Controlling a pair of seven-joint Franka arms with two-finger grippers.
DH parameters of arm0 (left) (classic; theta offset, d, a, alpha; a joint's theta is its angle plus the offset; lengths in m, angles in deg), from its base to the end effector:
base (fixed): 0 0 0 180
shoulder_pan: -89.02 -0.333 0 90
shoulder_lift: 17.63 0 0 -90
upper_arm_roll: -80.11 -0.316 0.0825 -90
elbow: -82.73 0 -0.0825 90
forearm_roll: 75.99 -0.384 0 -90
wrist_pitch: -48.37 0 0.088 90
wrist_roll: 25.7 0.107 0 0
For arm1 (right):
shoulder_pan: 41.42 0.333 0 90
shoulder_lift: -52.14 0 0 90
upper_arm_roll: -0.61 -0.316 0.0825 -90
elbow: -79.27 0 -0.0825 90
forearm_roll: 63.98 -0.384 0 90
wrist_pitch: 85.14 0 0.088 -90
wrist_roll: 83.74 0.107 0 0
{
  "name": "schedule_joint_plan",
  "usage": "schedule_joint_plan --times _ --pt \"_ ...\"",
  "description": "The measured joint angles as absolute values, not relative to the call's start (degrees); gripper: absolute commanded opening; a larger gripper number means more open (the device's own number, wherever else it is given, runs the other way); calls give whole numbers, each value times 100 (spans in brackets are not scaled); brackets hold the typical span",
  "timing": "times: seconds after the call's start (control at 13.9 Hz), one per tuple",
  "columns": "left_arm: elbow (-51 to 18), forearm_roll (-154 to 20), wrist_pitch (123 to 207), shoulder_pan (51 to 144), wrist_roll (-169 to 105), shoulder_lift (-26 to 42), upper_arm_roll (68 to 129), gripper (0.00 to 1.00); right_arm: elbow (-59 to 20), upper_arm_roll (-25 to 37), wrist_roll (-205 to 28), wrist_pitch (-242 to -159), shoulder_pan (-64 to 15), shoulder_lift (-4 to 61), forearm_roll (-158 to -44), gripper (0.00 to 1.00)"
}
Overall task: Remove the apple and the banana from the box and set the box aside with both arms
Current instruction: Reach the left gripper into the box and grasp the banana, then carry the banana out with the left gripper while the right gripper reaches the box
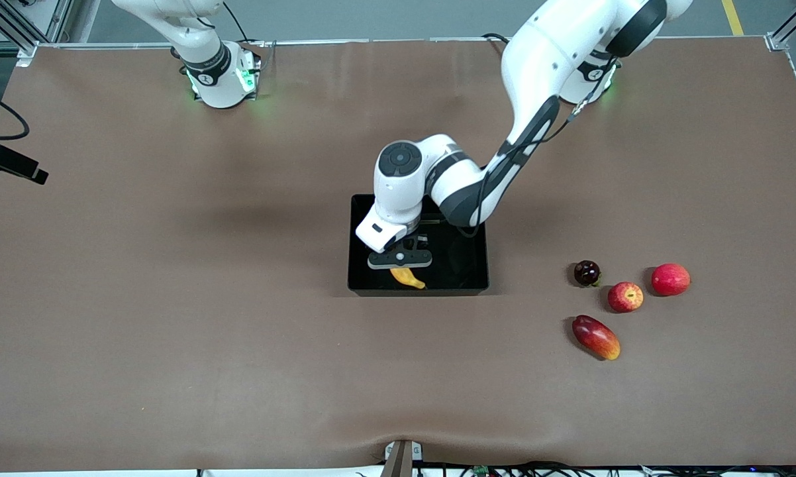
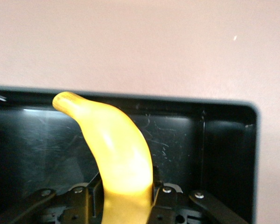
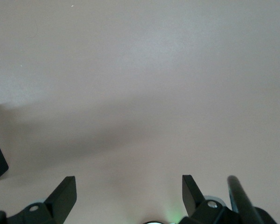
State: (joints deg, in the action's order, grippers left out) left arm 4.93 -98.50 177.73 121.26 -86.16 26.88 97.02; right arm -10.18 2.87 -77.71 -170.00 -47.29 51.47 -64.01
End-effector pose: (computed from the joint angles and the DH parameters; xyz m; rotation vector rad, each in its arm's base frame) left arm 0.5371 -0.5260 0.2868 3.0661 0.1048 0.2973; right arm 0.5427 -0.0773 0.6151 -3.1126 0.3866 0.1440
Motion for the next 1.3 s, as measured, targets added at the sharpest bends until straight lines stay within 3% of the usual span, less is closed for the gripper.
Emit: schedule_joint_plan --times 0.43,0.79,1.01,1.3 --pt "498 -9632 16917 11495 -7590 1944 9715 0 -997 196 -7772 -17114 -4467 4924 -6407 100" --pt "464 -9409 15952 10172 -5420 1522 9716 0 -982 185 -7795 -17795 -4034 3888 -6412 100" --pt "343 -9170 15911 9332 -4299 1525 9712 0 -957 165 -7782 -18247 -3494 3327 -6538 100" --pt "256 -9159 16162 8473 -2949 1843 9695 0 -950 152 -7001 -18934 -2592 3041 -7126 100"
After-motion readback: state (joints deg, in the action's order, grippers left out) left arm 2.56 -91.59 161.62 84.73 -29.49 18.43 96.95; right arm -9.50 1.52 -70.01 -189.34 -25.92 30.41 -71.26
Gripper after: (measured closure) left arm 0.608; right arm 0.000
